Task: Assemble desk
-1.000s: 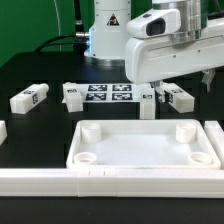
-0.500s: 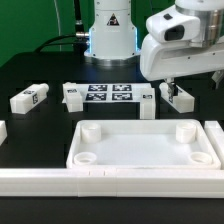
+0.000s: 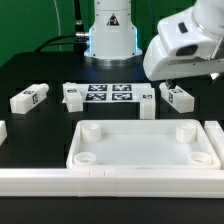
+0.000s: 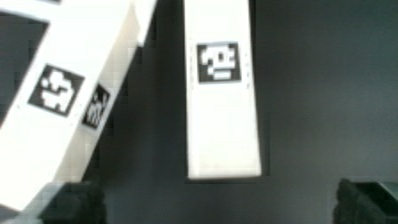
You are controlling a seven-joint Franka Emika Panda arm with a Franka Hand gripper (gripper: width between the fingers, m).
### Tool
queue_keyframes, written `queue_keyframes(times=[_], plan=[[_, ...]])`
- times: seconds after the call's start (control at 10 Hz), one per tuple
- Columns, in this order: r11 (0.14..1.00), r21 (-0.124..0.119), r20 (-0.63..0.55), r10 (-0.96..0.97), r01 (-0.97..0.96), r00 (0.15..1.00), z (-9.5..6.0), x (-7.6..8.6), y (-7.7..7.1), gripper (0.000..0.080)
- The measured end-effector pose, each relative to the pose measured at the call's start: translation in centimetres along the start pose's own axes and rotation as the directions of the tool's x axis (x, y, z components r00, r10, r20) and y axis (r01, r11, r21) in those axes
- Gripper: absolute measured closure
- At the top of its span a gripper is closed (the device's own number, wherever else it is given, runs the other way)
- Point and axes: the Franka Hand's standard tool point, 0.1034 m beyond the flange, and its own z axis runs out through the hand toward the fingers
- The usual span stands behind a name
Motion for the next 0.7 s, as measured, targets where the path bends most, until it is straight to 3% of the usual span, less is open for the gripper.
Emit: queue_keyframes(times=[0.4, 0.7], plan=[[1.000, -0.006, 0.273, -0.006, 0.008, 0.962, 1.2, -1.0, 0.3, 0.0151], [1.000, -0.002, 0.393, -0.010, 0.012, 0.919, 2.3, -0.6, 0.1, 0.0151]])
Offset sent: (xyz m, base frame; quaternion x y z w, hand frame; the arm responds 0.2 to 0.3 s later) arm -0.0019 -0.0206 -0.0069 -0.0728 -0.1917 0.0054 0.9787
